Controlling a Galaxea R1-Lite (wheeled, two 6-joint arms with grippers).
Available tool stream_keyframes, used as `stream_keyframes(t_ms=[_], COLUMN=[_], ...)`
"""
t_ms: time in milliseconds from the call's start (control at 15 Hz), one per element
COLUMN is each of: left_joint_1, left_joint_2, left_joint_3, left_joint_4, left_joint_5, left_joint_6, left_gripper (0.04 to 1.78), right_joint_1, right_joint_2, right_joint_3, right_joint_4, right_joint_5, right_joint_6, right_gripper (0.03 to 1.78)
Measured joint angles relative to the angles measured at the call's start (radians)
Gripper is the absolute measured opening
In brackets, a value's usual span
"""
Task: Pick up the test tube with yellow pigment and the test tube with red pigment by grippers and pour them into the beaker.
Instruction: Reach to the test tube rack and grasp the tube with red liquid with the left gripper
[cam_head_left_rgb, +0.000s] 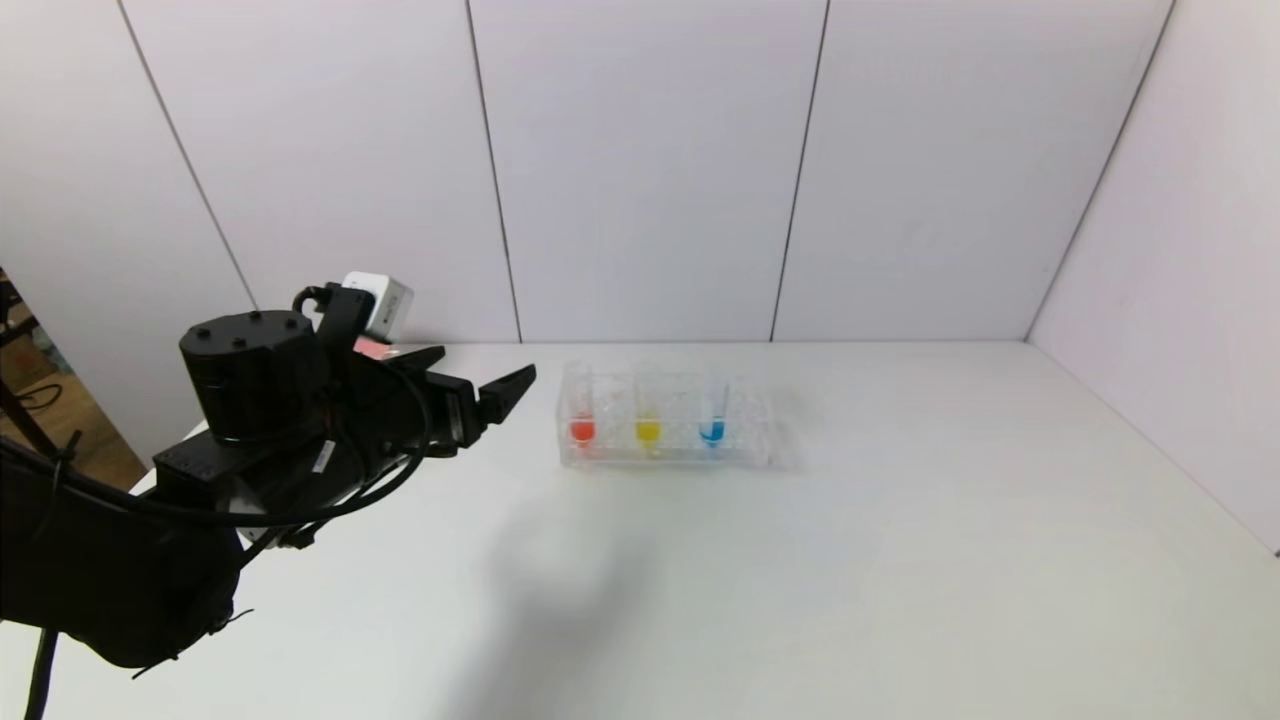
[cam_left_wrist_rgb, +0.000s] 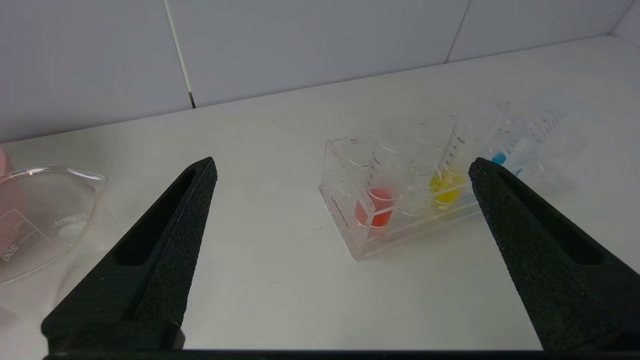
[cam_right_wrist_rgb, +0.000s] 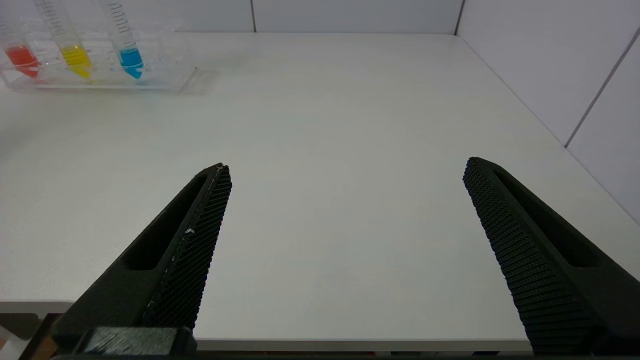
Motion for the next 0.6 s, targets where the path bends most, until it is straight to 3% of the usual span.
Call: stream_keyframes(t_ms=[400,600], left_joint_1=[-0.091,-0.125], left_joint_2=[0.135,0.187], left_joint_3=[0.015,0.01], left_joint_4=[-0.216,-0.229], left_joint_5=[0.106,0.123], left_joint_6=[0.002,0.004], left_gripper=[1.76,1.76], right_joint_1=[0.0,0.0], right_joint_2=[0.0,0.0], right_joint_3=[0.0,0.0], right_joint_4=[0.0,0.0], right_joint_5=[0.0,0.0], right_joint_6=[0.0,0.0], right_gripper=[1.7,1.7])
